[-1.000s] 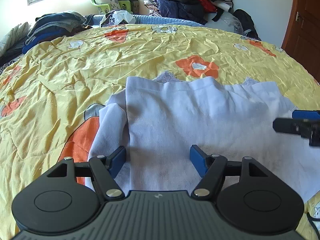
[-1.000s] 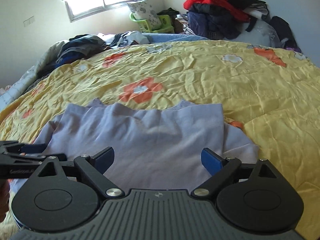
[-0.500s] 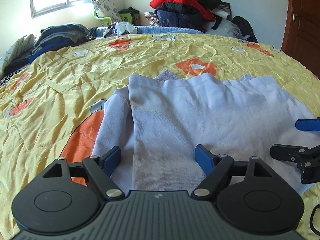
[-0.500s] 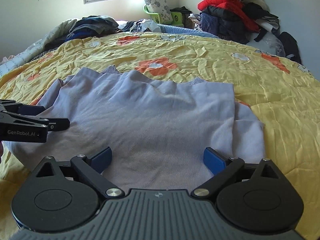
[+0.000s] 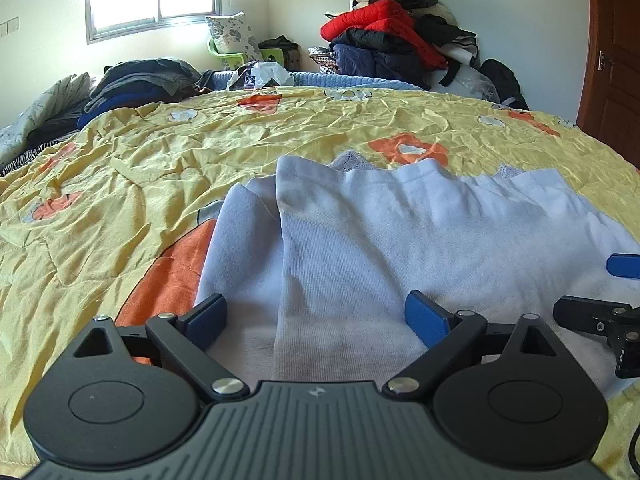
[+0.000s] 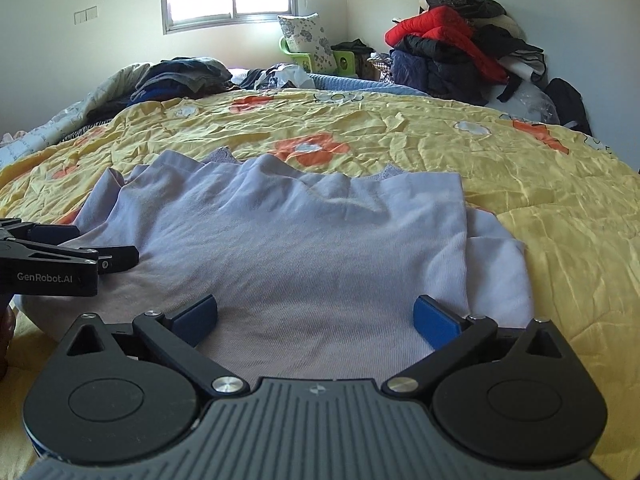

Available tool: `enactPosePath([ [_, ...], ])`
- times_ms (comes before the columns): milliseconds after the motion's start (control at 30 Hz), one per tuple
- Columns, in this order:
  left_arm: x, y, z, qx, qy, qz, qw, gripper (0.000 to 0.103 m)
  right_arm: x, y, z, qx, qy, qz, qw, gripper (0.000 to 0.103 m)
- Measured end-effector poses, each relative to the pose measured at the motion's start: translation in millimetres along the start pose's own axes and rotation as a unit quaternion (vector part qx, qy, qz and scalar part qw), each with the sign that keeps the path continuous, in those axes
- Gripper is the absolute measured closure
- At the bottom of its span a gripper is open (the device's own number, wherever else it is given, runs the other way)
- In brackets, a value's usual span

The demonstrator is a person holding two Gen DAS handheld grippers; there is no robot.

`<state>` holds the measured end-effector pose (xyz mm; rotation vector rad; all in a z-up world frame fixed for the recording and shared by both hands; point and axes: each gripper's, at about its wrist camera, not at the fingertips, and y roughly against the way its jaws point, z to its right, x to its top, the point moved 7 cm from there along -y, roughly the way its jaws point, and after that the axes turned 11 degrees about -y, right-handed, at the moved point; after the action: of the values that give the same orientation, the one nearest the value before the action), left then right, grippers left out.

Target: Fold small clothes

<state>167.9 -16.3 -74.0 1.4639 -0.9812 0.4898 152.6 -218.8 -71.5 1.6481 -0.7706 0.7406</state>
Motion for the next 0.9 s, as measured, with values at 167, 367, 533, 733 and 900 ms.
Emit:
enactPosePath([
  [167,-3.5,5.3,0.8,0.01,0.001,0.005,0.9999,0.003,-1.5,-0.3,-1.1,-0.011,0.005,0.002,1.0,0.0],
  [367,-4.3,5.2,-1.4,0.01,0.009,0.003,0.9999,0.001,-1.8,-0.3,-1.4,-0.017,0.004,0.003,1.0,0.0],
  [533,-4.2,5.0,-1.4,0.011,0.008,0.002,0.9999,0.0,-2.1,0.0,-1.4,-0.016,0.002,0.002,1.0,0.0],
  [733,-5.0,5.5,-1.3,0.012,0.01,0.002,0.9999,0.0,-6.8,5.4,-1.1,-0.031,-0.017,0.007,0.999,0.0],
  [900,-4.6,5.2,-1.4,0.011,0.01,0.002,0.9999,0.0,-10.6,6.0,-4.9,-0.046,-0.009,0.004,0.999,0.0],
])
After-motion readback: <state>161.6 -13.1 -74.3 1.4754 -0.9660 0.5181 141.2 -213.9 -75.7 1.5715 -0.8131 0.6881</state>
